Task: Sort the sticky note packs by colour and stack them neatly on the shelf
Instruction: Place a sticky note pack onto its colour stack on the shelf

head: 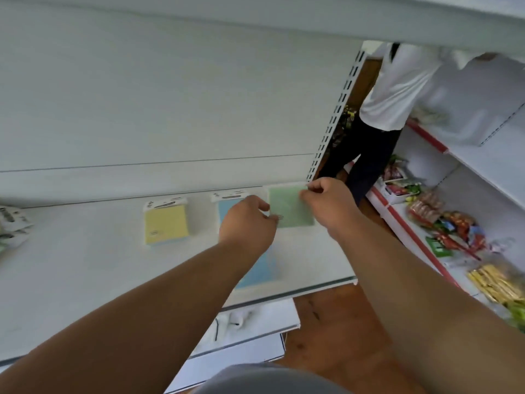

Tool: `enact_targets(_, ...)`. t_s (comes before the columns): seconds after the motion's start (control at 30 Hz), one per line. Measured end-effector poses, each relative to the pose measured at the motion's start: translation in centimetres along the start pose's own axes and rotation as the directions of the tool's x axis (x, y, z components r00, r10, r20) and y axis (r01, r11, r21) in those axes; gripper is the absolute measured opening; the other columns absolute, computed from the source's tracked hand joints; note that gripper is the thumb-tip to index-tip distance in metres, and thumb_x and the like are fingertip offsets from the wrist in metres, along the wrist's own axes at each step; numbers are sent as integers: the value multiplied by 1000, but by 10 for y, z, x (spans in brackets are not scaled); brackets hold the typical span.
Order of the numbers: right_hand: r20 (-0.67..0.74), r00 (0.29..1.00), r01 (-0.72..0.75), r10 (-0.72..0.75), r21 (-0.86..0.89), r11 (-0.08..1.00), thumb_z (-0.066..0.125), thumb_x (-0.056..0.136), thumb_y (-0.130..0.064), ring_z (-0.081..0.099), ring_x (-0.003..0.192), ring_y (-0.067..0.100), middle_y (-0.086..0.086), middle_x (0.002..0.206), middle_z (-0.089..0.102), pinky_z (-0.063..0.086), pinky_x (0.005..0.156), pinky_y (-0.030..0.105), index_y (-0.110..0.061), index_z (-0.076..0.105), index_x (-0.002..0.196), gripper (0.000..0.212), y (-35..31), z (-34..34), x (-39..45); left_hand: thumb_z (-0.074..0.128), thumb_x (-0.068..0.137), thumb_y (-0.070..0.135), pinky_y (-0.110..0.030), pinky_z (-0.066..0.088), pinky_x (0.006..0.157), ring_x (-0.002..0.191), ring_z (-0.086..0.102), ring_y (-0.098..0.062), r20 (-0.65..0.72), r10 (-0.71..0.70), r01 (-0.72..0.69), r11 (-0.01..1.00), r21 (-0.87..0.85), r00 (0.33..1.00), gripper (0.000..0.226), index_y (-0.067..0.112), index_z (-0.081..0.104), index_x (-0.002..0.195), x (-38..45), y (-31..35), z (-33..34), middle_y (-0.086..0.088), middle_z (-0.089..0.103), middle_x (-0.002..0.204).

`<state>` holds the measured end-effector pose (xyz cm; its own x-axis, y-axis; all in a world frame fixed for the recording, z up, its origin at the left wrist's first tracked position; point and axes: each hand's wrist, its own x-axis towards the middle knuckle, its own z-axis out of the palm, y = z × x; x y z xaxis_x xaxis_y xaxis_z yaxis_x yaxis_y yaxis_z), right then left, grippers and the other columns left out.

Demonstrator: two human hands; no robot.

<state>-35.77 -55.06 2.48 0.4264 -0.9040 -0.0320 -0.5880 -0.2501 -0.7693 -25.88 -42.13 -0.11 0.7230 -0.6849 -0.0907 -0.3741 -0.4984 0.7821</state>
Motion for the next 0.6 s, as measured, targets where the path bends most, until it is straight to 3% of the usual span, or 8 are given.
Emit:
enact_targets(0.13, 91, 995, -36, 45, -96, 995, 65, 86, -22, 65, 89, 28, 5, 85, 66, 56, 84, 43, -13, 68, 81, 11, 15, -22, 48, 65, 86, 40, -32, 52, 84, 98, 63, -21, 9, -68, 67, 994, 86, 998, 28, 26, 61, 110, 26, 32, 33, 5, 67, 104)
enact_targets(0.3, 195, 979, 21, 51, -349, 937, 60, 86, -26, 65, 83, 31, 9, 83, 66, 56, 71, 37, -9, 66, 80, 19, 33, -10, 76, 66, 86, 34, -30, 49, 76, 96, 63, -24, 11, -148, 142, 962, 235, 989, 21, 20, 64, 100, 43, 37, 51, 0, 68, 102)
enact_targets(0.4, 160, 987, 101, -33, -440, 892, 57, 89, -37, 61, 81, 26, 5, 80, 59, 45, 62, 32, -14, 54, 85, 24, 45, -4, 75, 65, 85, 41, -31, 50, 77, 97, 62, -24, 3, -160, 154, 953, 261, 987, 29, 20, 63, 105, 47, 36, 56, 1, 66, 103)
enact_targets(0.5, 68, 991, 137, -119, -446, 884, 54, 92, -39, 61, 85, 27, 8, 91, 62, 50, 69, 38, -13, 52, 96, 27, 46, -3, 66, 63, 86, 45, -31, 50, 78, 97, 62, -22, 8, -139, 133, 963, 236, 990, 31, 20, 63, 105, 48, 35, 57, 1, 67, 102)
enact_targets(0.6, 34, 971, 231, -237, -397, 888, 50, 94, -37, 60, 78, 24, 5, 86, 60, 50, 63, 38, -14, 50, 90, 23, 35, 2, 51, 60, 88, 45, -29, 49, 77, 96, 62, -19, -19, -116, 117, 972, 206, 993, 27, 23, 62, 105, 39, 26, 51, 5, 67, 102)
